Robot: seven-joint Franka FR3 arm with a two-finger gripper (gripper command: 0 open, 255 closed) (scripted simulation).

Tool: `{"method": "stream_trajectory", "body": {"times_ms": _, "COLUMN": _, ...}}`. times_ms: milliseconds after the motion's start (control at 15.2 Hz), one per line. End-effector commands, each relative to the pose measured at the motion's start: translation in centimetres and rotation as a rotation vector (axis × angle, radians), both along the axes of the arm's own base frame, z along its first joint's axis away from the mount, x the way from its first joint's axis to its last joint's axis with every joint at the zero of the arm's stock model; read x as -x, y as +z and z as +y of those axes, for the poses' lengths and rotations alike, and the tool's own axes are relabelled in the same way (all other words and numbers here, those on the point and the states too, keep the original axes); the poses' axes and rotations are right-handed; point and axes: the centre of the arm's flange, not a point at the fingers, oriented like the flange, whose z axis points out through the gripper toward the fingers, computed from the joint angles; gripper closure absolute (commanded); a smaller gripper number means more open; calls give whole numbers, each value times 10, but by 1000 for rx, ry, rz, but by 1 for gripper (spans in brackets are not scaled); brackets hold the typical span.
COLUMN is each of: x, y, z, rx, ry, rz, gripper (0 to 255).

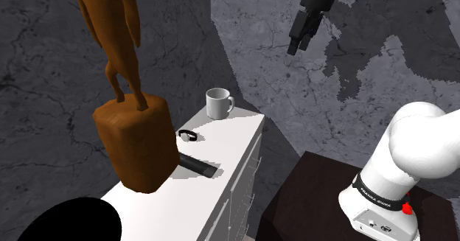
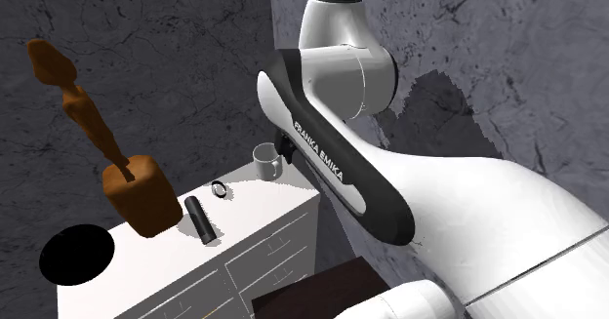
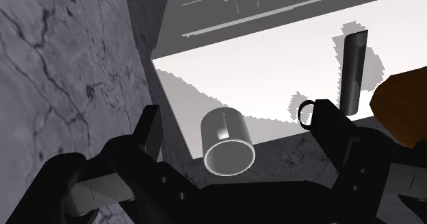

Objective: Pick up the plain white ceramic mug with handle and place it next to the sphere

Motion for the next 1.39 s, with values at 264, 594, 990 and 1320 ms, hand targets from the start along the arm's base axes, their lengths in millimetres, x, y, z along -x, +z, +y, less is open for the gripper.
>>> {"method": "stream_trajectory", "body": {"times_ms": 264, "x": -43, "y": -32, "z": 1, "rx": 9, "ry": 7, "rz": 6, "gripper": 0}}
{"method": "stream_trajectory", "body": {"times_ms": 594, "x": -97, "y": -71, "z": 3, "rx": 20, "ry": 16, "rz": 13, "gripper": 0}}
{"method": "stream_trajectory", "body": {"times_ms": 990, "x": -161, "y": -120, "z": 5, "rx": 34, "ry": 27, "rz": 22, "gripper": 0}}
{"method": "stream_trajectory", "body": {"times_ms": 1320, "x": -214, "y": -161, "z": 7, "rx": 45, "ry": 36, "rz": 30, "gripper": 0}}
